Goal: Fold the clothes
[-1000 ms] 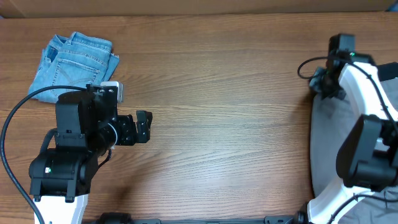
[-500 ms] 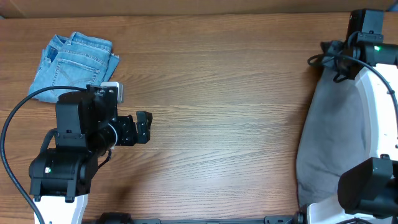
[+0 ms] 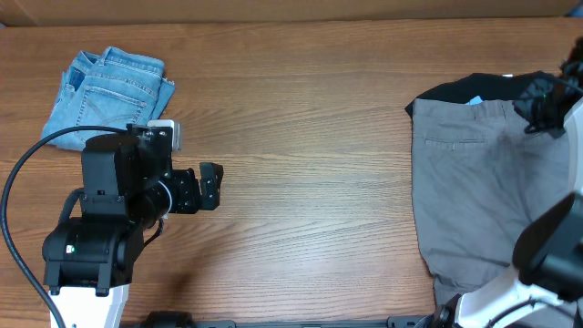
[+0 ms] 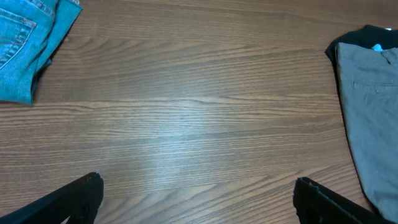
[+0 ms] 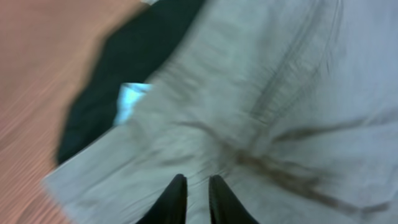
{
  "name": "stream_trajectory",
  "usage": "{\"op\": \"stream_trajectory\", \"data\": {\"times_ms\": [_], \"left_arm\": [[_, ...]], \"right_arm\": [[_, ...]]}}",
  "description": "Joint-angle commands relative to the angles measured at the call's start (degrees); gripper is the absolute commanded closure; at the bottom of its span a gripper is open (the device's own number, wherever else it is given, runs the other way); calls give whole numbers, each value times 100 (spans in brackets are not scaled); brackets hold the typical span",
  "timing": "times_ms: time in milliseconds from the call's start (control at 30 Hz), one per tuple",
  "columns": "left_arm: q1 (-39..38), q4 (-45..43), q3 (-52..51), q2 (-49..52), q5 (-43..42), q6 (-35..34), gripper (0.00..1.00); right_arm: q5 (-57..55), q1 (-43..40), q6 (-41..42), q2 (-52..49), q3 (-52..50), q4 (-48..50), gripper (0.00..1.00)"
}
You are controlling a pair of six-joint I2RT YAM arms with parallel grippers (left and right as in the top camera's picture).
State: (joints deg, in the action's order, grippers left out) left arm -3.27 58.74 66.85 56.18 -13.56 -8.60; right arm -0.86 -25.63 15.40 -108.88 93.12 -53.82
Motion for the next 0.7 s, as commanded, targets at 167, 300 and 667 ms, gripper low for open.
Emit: {"op": "stream_trajectory", "data": {"times_ms": [167, 300, 667], "left_arm": [[24, -35, 142, 9, -85, 133, 0], [24, -26, 142, 7, -90, 129, 0], [24, -35, 142, 9, -90, 129, 0]], "right_arm": [[205, -756, 317, -1655, -28, 415, 90], [-94, -1137, 651, -2179, -28, 472, 92], [-684, -2363, 234, -2411, 879, 271, 96]]}}
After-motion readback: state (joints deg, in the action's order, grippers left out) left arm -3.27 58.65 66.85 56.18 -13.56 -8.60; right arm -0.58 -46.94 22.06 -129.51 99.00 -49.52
